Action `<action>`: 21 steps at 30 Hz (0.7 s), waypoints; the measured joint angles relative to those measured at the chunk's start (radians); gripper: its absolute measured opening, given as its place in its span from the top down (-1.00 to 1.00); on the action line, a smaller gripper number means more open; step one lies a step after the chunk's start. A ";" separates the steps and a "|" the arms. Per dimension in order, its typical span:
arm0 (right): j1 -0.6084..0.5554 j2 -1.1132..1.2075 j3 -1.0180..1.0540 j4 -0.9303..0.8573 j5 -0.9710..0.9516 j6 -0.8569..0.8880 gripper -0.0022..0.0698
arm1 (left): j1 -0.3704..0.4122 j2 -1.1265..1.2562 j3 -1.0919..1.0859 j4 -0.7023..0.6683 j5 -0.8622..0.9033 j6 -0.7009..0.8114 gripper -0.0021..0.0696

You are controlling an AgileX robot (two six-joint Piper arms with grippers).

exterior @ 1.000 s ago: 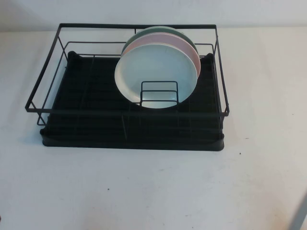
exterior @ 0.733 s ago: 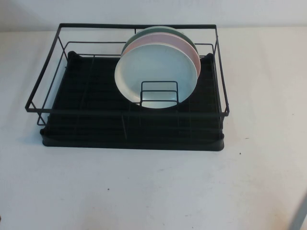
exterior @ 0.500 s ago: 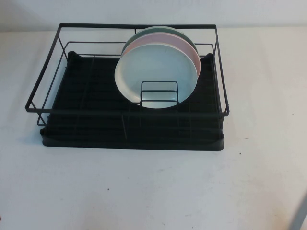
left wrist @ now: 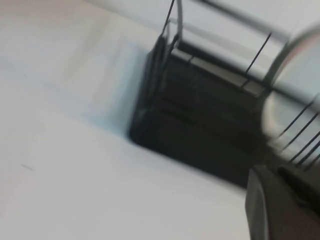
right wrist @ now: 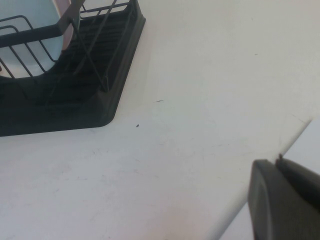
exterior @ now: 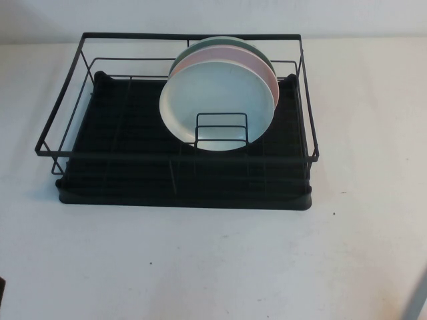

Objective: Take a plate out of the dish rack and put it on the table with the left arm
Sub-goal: Grasp the plate from the shelf

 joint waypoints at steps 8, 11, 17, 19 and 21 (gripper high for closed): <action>0.000 0.000 0.000 0.000 0.000 0.000 1.00 | 0.000 0.000 0.000 -0.331 -0.149 -0.131 0.95; 0.000 0.000 0.000 0.000 0.000 0.000 1.00 | 0.000 0.000 0.000 -0.344 -0.185 -0.112 0.95; 0.000 0.000 0.000 0.000 0.000 0.000 1.00 | 0.000 0.000 0.000 -0.356 -0.201 -0.111 0.95; 0.000 0.000 0.000 0.000 0.000 0.000 1.00 | 0.000 0.000 0.000 -0.356 -0.209 -0.115 0.95; 0.000 0.000 0.000 0.000 0.000 0.000 1.00 | 0.000 0.000 0.000 -0.356 -0.212 -0.117 0.95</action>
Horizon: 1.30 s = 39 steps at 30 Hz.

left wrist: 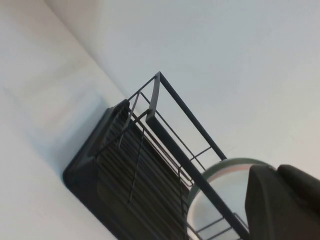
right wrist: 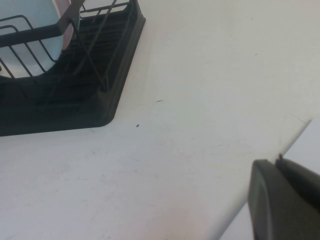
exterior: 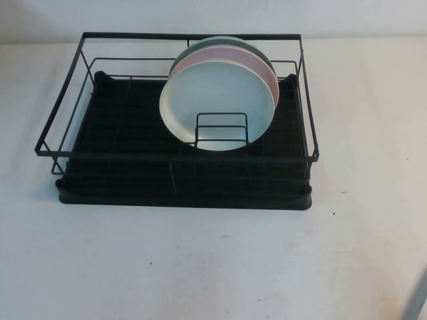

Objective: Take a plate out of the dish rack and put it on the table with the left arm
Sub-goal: Grasp the plate from the shelf

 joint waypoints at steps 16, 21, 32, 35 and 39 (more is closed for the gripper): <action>0.000 0.000 0.000 0.000 0.000 0.000 1.00 | 0.001 0.740 -0.964 0.379 0.945 0.559 0.95; 0.000 0.000 0.000 0.000 0.000 0.000 1.00 | 0.001 1.047 -1.292 0.384 1.115 0.694 0.95; 0.000 0.000 0.000 0.000 0.000 0.000 1.00 | -0.182 1.513 -1.794 0.393 1.198 1.000 0.95; 0.000 0.000 0.000 0.000 0.000 0.000 1.00 | -0.243 1.608 -1.845 0.393 1.164 1.075 0.91; 0.000 0.000 0.000 0.000 0.000 0.000 1.00 | -0.305 1.718 -1.864 0.383 1.101 1.132 0.57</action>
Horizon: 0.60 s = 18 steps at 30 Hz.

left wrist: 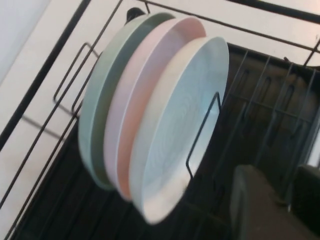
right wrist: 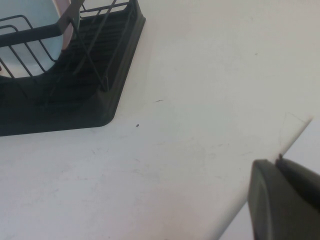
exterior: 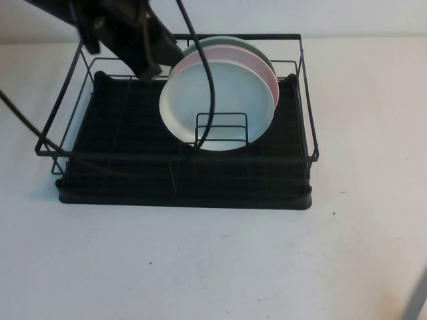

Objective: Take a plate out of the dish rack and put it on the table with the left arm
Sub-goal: Grasp the plate from the shelf

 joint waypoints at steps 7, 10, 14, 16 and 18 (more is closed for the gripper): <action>0.000 0.000 0.000 0.000 0.000 0.000 1.00 | -0.086 0.088 0.000 0.024 -0.169 0.081 -0.27; 0.000 0.000 0.000 0.000 0.000 0.000 1.00 | -0.131 0.103 0.000 0.047 -0.245 0.148 -0.34; 0.000 0.000 0.000 0.000 0.000 0.000 1.00 | -0.168 0.133 0.000 0.087 -0.297 0.194 -0.36; 0.000 0.000 0.000 0.000 0.000 0.000 1.00 | -0.168 0.151 0.000 0.104 -0.304 0.200 -0.37; 0.000 0.000 0.000 0.000 0.000 0.000 1.00 | -0.168 0.171 0.000 0.120 -0.318 0.201 -0.37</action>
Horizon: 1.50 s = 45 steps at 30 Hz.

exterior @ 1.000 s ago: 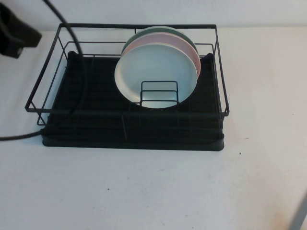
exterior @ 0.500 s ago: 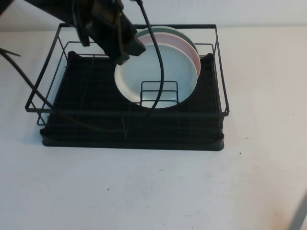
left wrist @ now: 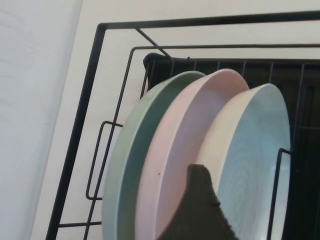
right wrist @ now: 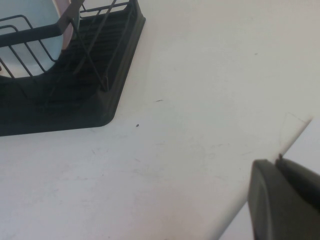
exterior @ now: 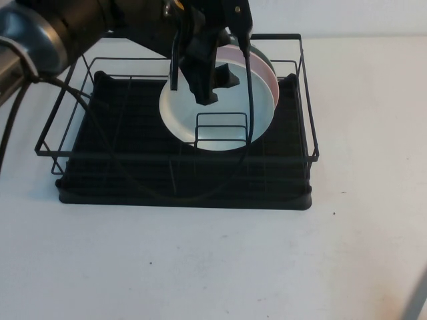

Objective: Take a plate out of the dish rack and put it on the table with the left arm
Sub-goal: Grasp the plate from the shelf

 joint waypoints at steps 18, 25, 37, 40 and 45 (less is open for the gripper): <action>0.000 0.000 0.000 0.000 0.000 0.000 1.00 | 0.002 0.091 0.000 0.011 -0.169 0.005 0.06; 0.000 0.000 0.000 0.000 0.000 0.000 1.00 | 0.012 0.115 0.000 0.011 -0.184 -0.004 0.15; 0.000 0.000 0.000 0.000 0.000 0.000 1.00 | 0.014 0.094 0.000 0.024 -0.163 0.001 0.75; 0.000 0.000 0.000 0.000 0.000 0.000 1.00 | 0.014 0.055 0.000 0.025 -0.161 0.001 0.76; 0.000 0.000 0.000 0.000 0.000 0.000 1.00 | 0.014 -0.051 0.000 0.035 -0.158 -0.003 0.79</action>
